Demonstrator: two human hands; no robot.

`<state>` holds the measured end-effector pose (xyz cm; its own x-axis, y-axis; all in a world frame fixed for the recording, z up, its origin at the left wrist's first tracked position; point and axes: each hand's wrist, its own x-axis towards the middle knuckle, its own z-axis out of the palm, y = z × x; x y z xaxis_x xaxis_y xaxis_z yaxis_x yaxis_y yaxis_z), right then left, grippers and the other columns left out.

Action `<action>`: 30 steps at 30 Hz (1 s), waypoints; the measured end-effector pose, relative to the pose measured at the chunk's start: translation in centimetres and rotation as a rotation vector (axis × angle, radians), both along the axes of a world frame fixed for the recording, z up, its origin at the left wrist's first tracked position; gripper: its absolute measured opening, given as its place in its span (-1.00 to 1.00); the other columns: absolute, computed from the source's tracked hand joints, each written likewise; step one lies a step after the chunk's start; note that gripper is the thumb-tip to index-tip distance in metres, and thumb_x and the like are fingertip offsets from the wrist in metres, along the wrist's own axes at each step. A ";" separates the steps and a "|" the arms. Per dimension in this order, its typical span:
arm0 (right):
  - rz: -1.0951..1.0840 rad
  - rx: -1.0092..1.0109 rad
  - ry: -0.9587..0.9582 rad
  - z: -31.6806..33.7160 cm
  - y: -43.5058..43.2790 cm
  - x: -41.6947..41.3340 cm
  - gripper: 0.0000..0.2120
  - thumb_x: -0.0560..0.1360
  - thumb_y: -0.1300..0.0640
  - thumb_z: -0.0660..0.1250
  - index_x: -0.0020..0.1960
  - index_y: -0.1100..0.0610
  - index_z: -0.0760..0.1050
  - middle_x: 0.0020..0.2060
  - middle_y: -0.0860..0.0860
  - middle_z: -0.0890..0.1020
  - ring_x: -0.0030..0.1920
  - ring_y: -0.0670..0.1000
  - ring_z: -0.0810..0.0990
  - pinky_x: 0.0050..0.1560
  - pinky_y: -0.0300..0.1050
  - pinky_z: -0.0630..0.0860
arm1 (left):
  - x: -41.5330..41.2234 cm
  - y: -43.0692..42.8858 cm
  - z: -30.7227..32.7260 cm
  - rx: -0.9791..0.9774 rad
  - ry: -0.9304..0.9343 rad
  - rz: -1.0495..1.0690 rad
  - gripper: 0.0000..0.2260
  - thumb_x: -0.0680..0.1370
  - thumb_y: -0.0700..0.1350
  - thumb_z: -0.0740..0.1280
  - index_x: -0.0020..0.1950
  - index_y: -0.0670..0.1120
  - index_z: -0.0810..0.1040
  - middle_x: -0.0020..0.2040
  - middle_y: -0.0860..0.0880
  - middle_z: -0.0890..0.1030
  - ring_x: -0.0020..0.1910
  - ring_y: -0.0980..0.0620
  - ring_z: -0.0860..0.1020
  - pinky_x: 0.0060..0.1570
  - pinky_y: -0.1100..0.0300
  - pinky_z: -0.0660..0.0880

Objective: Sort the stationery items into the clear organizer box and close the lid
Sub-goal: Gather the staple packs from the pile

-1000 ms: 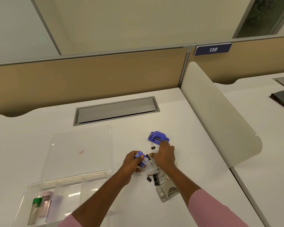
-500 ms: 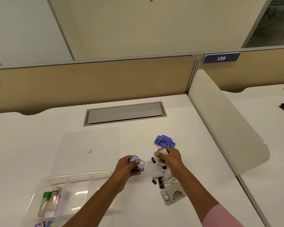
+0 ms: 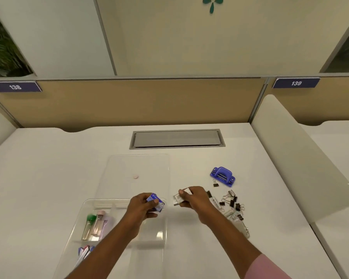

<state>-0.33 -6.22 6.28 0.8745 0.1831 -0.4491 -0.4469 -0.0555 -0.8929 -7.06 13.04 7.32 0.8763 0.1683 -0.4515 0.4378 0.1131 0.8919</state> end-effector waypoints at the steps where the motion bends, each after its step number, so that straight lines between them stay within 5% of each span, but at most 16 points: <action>1: 0.020 -0.001 0.004 0.1 0.8 -0.3 -0.83 0.52 0.23 0.36 -0.21 0.29 0.57 -0.30 0.14 0.63 -0.31 0.02 0.66 -0.21 -0.18 0.62 | -0.4 0.9 0.1 0.032 0.007 -0.007 -0.88 0.51 -0.24 0.39 0.04 -0.16 0.59 -0.13 -0.19 0.70 -0.19 -0.08 0.66 -0.20 0.08 0.57; 7: 0.153 -0.027 0.016 0.4 6.0 -2.7 -0.80 0.57 0.26 0.26 0.03 0.41 0.55 -0.15 0.19 0.63 -0.19 0.10 0.68 -0.10 -0.13 0.64 | -2.0 6.4 0.1 0.306 0.074 -0.114 -0.93 0.45 -0.29 0.40 -0.11 -0.28 0.62 -0.31 -0.11 0.69 -0.34 0.02 0.64 -0.46 0.26 0.28; 10: 0.202 -0.094 -0.015 0.3 8.4 -3.7 -0.83 0.53 0.26 0.32 0.07 0.32 0.55 -0.11 0.15 0.62 -0.16 0.04 0.65 -0.15 -0.16 0.63 | -2.0 8.5 -0.1 0.430 0.092 -0.216 -0.96 0.42 -0.27 0.45 -0.16 -0.24 0.63 -0.38 -0.07 0.65 -0.42 0.08 0.58 -0.56 0.32 0.32; 15: 0.240 -0.246 -0.094 -0.2 11.9 -4.6 -0.68 0.39 0.24 0.46 0.12 0.12 0.51 -0.02 0.15 0.61 -0.08 0.01 0.59 -0.13 -0.18 0.57 | -1.3 11.4 -0.4 0.678 0.064 -0.420 -0.89 0.35 -0.20 0.50 -0.32 -0.05 0.61 -0.33 -0.07 0.65 -0.36 0.04 0.58 -0.22 0.11 0.53; 18: 0.272 -0.327 -0.112 -0.5 13.1 -4.7 -0.64 0.36 0.26 0.48 0.13 0.12 0.51 -0.02 0.15 0.61 -0.04 0.03 0.60 0.00 -0.09 0.58 | -1.1 12.5 -0.3 0.759 0.083 -0.477 -0.83 0.35 -0.14 0.52 -0.12 -0.10 0.61 -0.18 -0.07 0.64 -0.19 -0.05 0.60 -0.08 0.05 0.54; 21: 0.320 -0.438 -0.165 -0.3 13.9 -4.8 -0.61 0.37 0.24 0.48 0.17 0.16 0.51 -0.01 0.08 0.60 -0.02 0.02 0.59 0.06 -0.09 0.58 | -1.0 13.0 -0.1 0.810 0.077 -0.535 -0.64 0.36 -0.16 0.52 0.12 -0.08 0.54 -0.07 -0.03 0.57 -0.11 0.00 0.52 -0.12 0.22 0.42; 30: 0.523 -0.778 -0.280 -0.1 16.2 -5.3 -0.63 0.47 0.04 0.38 0.24 0.14 0.51 0.17 0.08 0.61 0.20 0.08 0.53 0.27 0.02 0.43 | -0.6 12.9 -1.7 1.090 -0.027 -0.753 -0.62 0.42 -0.07 0.43 0.24 0.00 0.53 0.09 0.02 0.65 0.06 0.03 0.57 -0.10 0.26 0.40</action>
